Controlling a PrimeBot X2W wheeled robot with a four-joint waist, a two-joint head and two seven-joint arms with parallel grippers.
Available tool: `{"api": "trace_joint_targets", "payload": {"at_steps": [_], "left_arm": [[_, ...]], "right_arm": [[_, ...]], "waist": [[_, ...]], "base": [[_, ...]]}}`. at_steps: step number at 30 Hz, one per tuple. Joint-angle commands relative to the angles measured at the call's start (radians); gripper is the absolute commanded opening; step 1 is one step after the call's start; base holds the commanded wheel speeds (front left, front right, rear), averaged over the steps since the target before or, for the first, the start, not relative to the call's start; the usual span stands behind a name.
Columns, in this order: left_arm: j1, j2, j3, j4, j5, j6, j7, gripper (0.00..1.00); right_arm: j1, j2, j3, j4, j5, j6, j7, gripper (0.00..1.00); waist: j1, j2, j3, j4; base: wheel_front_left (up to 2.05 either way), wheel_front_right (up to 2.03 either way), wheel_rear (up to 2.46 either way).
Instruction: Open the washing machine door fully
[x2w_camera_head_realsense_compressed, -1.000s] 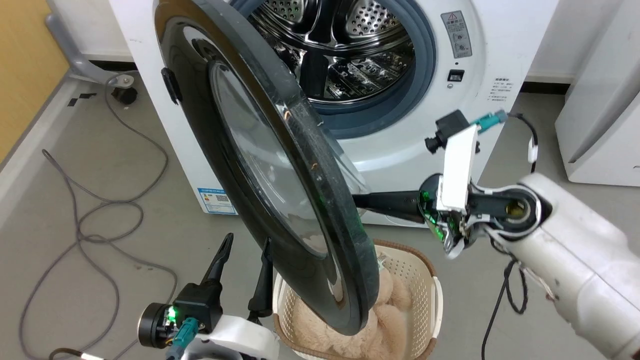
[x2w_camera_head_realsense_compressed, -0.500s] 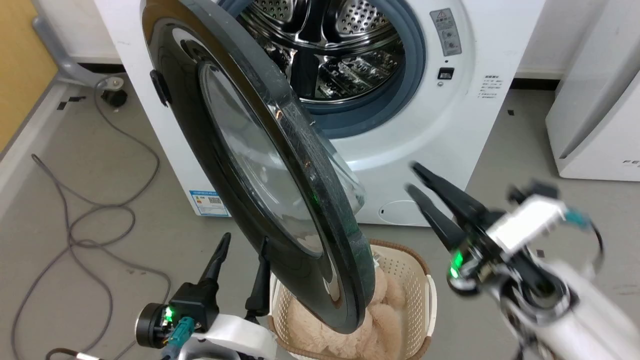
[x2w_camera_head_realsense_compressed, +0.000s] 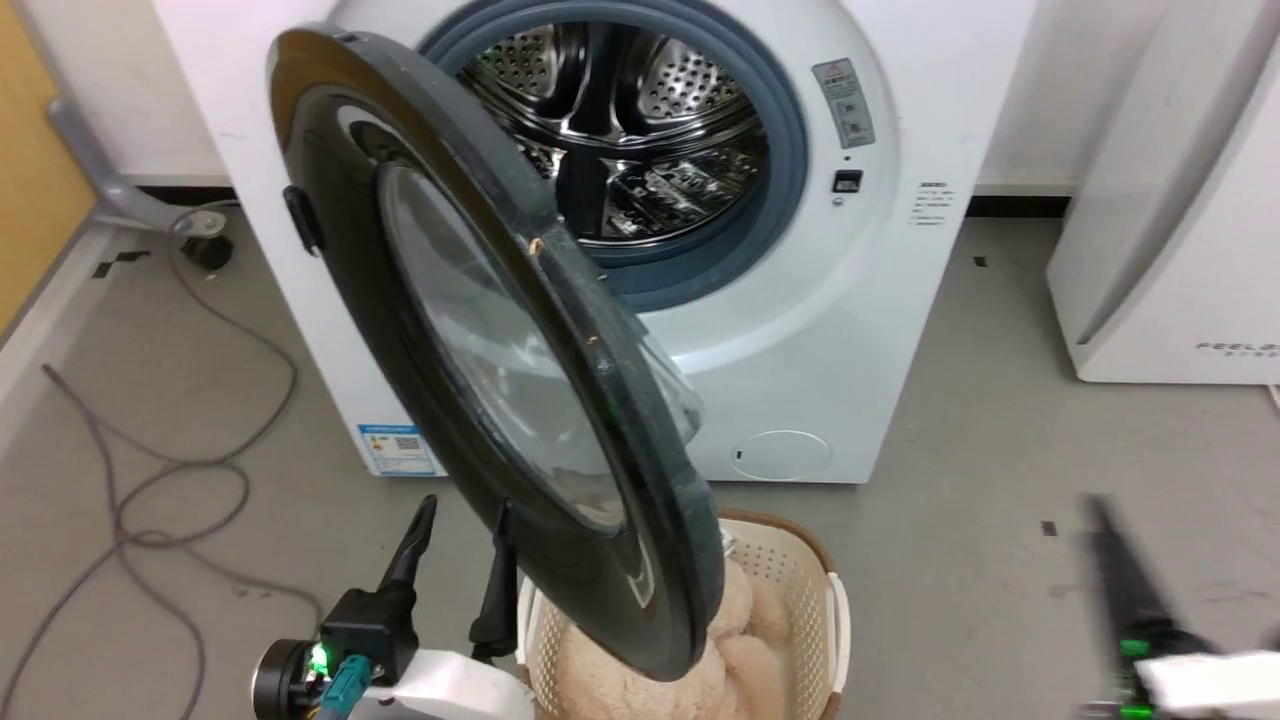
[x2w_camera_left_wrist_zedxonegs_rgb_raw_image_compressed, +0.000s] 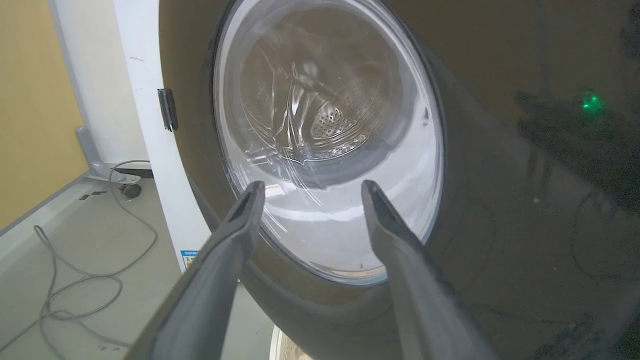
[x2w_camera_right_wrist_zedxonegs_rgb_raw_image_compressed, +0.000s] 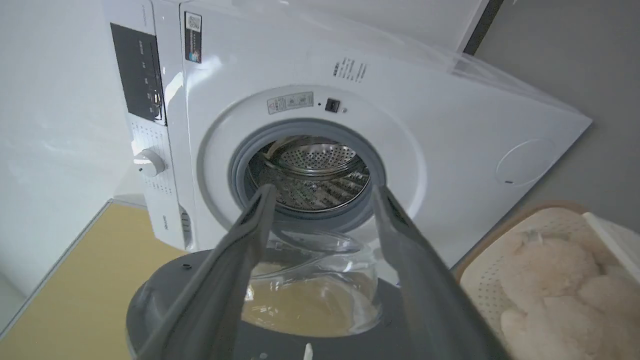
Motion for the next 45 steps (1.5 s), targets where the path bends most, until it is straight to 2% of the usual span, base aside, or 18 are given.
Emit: {"api": "trace_joint_targets", "payload": {"at_steps": [1,5,9,12,16,21,25,29,30,31,45], "left_arm": [[0.012,0.005,0.005,0.001,0.000,0.003,-0.005,1.00],[0.019,0.006,0.010,0.001,0.001,0.004,-0.005,1.00],[0.019,0.006,0.013,0.003,0.002,0.004,-0.005,1.00],[0.016,0.006,0.015,0.003,0.003,0.003,-0.005,1.00],[0.015,0.007,0.019,0.003,0.004,0.001,-0.005,1.00],[0.010,0.007,0.022,0.005,0.007,0.000,-0.005,1.00],[0.005,0.007,0.019,0.010,0.009,-0.003,-0.005,1.00],[0.005,0.006,0.017,0.018,0.009,-0.004,-0.005,1.00],[0.004,0.006,0.016,0.020,0.009,-0.004,-0.005,0.47],[0.004,0.006,0.016,0.022,0.006,-0.007,-0.005,0.00],[-0.007,0.007,0.022,-0.040,0.005,0.000,-0.005,0.00]], "right_arm": [[0.018,0.005,-0.043,0.012,-0.058,0.001,-0.003,1.00],[0.052,0.099,-0.234,0.015,-0.420,0.001,-0.004,1.00],[0.082,0.194,-0.334,-0.063,-0.812,0.001,-0.004,1.00],[0.102,0.251,-0.358,-0.133,-1.066,0.001,-0.003,1.00],[0.112,0.289,-0.349,-0.227,-1.366,0.001,0.054,1.00],[0.113,0.313,-0.303,-0.266,-1.602,0.001,0.131,1.00],[0.112,0.320,-0.293,-0.236,-1.656,0.001,0.154,1.00],[0.111,0.322,-0.301,-0.201,-1.631,0.001,0.145,1.00],[0.110,0.322,-0.302,-0.195,-1.622,0.001,0.142,1.00],[0.109,0.322,-0.303,-0.190,-1.618,0.001,0.140,1.00],[0.099,0.322,-0.303,-0.153,-1.579,0.001,0.133,1.00]], "waist": [[0.0001,0.0000,-0.004,-0.007],[0.0001,0.0000,-0.005,-0.019],[0.0001,0.0000,-0.005,-0.021],[0.0001,0.0000,-0.003,-0.018],[0.0001,0.0000,0.004,-0.013],[0.0001,0.0000,0.015,-0.007],[0.0001,0.0000,0.021,0.001],[0.0001,0.0000,0.022,0.006],[0.0001,0.0000,0.022,0.006],[0.0001,0.0000,0.022,0.006],[0.0001,0.0000,0.022,0.004]], "base": [[0.00,0.00,0.00],[0.00,0.00,0.00],[0.00,0.00,0.00],[0.00,0.00,0.00],[0.00,0.00,0.00],[0.00,0.00,0.00],[0.00,0.00,0.00],[0.00,0.00,0.00],[0.00,0.00,0.00],[0.00,0.00,0.00],[0.00,0.00,0.00]]}}
